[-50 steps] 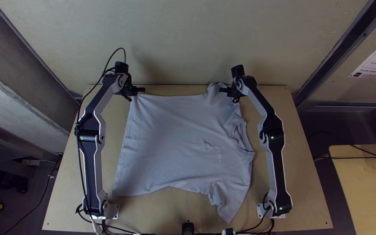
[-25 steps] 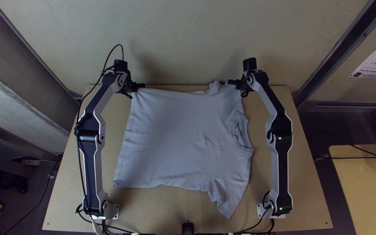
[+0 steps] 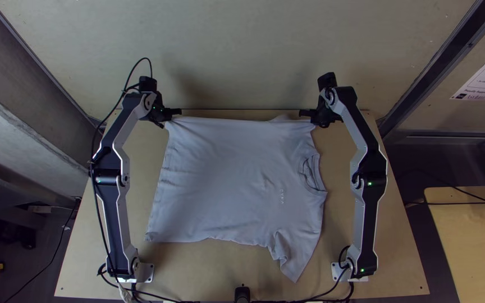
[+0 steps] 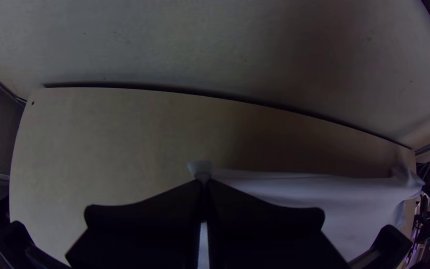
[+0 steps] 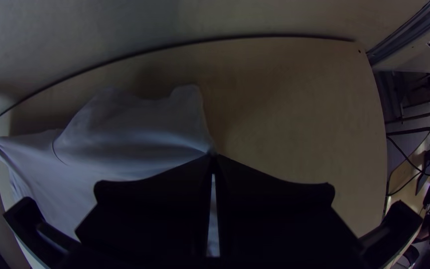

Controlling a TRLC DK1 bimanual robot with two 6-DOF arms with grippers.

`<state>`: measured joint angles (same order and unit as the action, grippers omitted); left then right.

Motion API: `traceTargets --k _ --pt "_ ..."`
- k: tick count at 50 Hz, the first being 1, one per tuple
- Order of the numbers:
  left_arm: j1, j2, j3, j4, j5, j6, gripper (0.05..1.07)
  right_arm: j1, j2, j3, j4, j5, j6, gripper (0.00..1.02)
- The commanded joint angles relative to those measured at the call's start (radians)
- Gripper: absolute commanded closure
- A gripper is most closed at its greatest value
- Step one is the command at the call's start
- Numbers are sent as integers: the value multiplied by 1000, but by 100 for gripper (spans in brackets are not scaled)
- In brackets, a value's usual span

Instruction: Fold the t-shirt

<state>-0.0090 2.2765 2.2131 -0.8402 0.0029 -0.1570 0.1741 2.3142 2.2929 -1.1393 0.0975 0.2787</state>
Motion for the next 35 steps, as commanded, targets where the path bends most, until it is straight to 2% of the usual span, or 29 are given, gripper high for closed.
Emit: traceTargets --k 1,12,35 --pt "27 -95 -50 -23 -4 2 105 5 -85 -76 -33 13 -21 100" --pt "26 -215 -182 -22 0 17 105 34 -211 -254 -34 10 -50 100" --pt "10 -451 -576 101 3 17 105 48 -421 -604 13 8 -50 100"
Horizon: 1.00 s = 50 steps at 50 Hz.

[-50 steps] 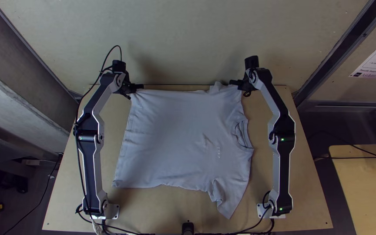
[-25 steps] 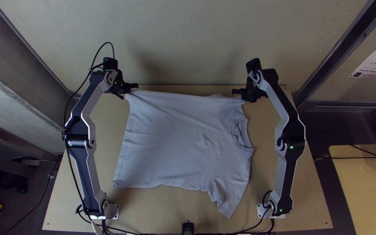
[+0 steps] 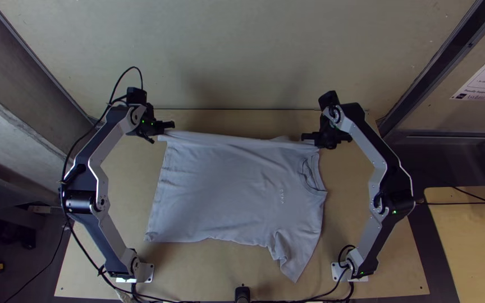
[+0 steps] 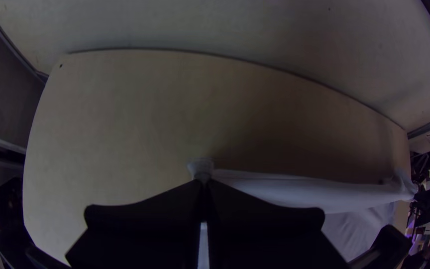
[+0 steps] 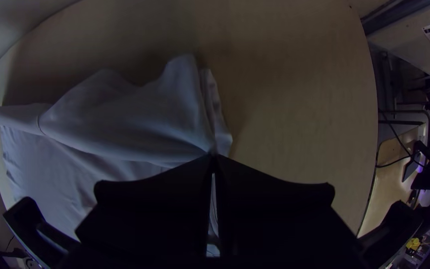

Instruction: Fold the t-shirt

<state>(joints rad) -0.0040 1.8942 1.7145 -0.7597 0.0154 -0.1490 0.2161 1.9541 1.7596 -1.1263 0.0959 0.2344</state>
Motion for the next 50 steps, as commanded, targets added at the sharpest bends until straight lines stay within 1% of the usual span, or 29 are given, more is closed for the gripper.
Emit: traceTargets --k 1,12,21,31,45,46,50 --pt "4 -76 -90 23 -9 6 105 8 -69 -84 2 10 -6 100" --pt "-30 -156 -250 89 -11 -7 105 34 -149 -221 30 10 -1 100" --pt "-56 -204 -363 155 -26 -17 105 45 -188 -351 99 10 11 100" --pt "-50 -207 -421 189 -28 -23 105 45 -170 -457 175 8 17 100" --pt "-22 -179 -487 243 -29 -14 104 35 -136 -529 229 4 26 100" --pt "-22 -182 -490 243 -28 -14 101 35 -133 -534 234 2 26 100" --pt "-24 -193 -503 244 -28 -14 82 34 -127 -545 238 5 20 100"
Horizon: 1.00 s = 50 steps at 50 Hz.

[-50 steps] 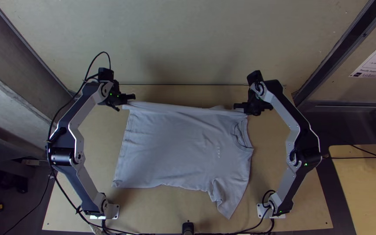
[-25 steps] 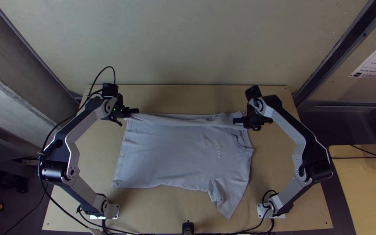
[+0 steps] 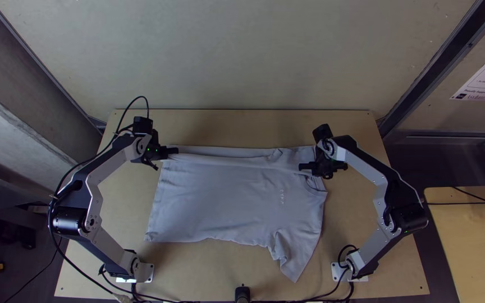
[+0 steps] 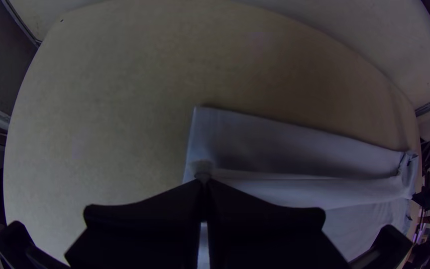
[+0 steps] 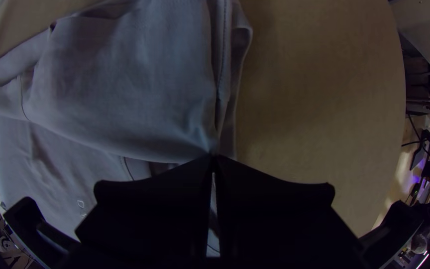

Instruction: Fold the t-shirt

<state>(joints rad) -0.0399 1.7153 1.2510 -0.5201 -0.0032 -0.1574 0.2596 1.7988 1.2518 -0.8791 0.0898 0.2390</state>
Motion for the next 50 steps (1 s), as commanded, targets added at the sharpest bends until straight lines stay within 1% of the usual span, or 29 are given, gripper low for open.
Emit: traceTargets --k 1,3,4,8,9,11,12,13,14,15,16,20,24,27,29,32,35,39,42,47,50 --pt "11 -17 -42 5 -9 -5 78 -10 31 -37 -11 11 16 100" --pt "6 -23 -45 3 -11 -5 70 -11 31 -35 -11 11 17 99" --pt "6 -25 -45 3 -11 -5 66 -14 31 -34 -11 11 19 95" --pt "5 -39 -47 -6 -11 -5 56 -25 13 -35 -14 11 14 68" --pt "5 -42 -47 -6 -11 -5 52 -28 7 -32 -14 13 14 64" --pt "8 -43 -44 -17 -9 -4 39 -33 -9 -29 -14 13 13 62" --pt "9 -45 -38 -40 -3 1 30 -36 -18 -28 -14 13 13 62" --pt "11 -43 -32 -60 3 2 20 -40 -27 -25 -14 13 14 58" --pt "12 -42 -21 -81 8 4 12 -42 -38 -23 -15 13 17 53" --pt "12 -42 -10 -101 8 7 11 -45 -49 -22 -15 13 19 47" --pt "14 -45 -1 -121 8 13 10 -45 -58 -22 -15 11 20 43" --pt "18 -88 5 -127 8 29 10 -57 -75 12 -60 13 17 42" --pt "23 -134 10 -129 11 42 10 -60 -128 17 -61 13 11 41" --pt "23 -164 13 -139 11 55 10 -57 -167 18 -61 16 13 36" --pt "21 -186 14 -149 11 71 10 -54 -191 18 -67 19 13 31" --pt "14 -206 18 -187 12 98 10 -51 -228 23 -90 34 20 20" --pt "11 -214 30 -245 28 110 10 -43 -257 35 -139 50 26 14" --pt "11 -244 22 -285 31 127 10 -20 -308 44 -192 88 26 6" --pt "9 -270 11 -310 29 133 10 -10 -342 52 -222 102 26 6" --pt "11 -329 -22 -327 29 154 10 -3 -381 66 -273 100 28 6" --pt "11 -359 -32 -362 29 154 10 12 -403 69 -320 100 69 4"
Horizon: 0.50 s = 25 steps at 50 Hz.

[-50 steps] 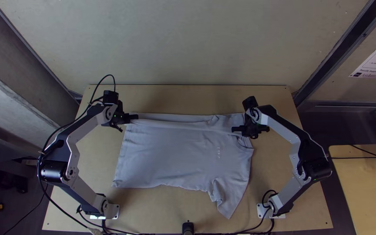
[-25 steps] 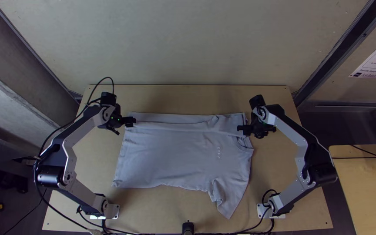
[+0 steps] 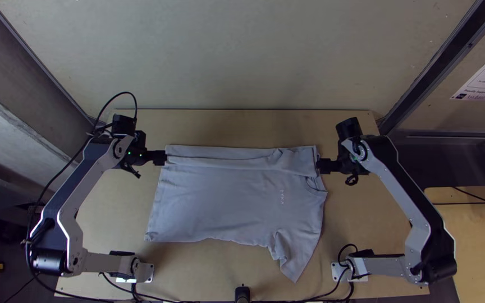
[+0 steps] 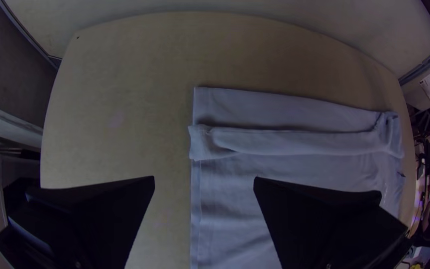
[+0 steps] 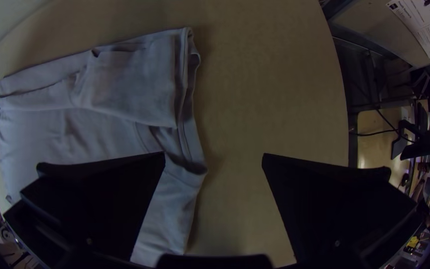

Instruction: Fold the t-shirt

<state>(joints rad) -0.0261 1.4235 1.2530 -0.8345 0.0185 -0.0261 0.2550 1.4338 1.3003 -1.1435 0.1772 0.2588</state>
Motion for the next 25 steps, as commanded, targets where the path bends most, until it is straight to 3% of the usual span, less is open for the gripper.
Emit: traceTargets --k 1,3,11,25 --pt "-1 -80 -37 -54 8 23 10 20 -47 14 -71 13 74 4" --pt "0 -100 -46 -68 8 23 10 21 -59 -1 -84 13 109 4" --pt "-1 -170 -52 -186 6 32 10 44 -119 -10 -150 22 126 4" --pt "-34 -296 -176 -399 6 87 10 207 -286 -101 -162 21 140 4"
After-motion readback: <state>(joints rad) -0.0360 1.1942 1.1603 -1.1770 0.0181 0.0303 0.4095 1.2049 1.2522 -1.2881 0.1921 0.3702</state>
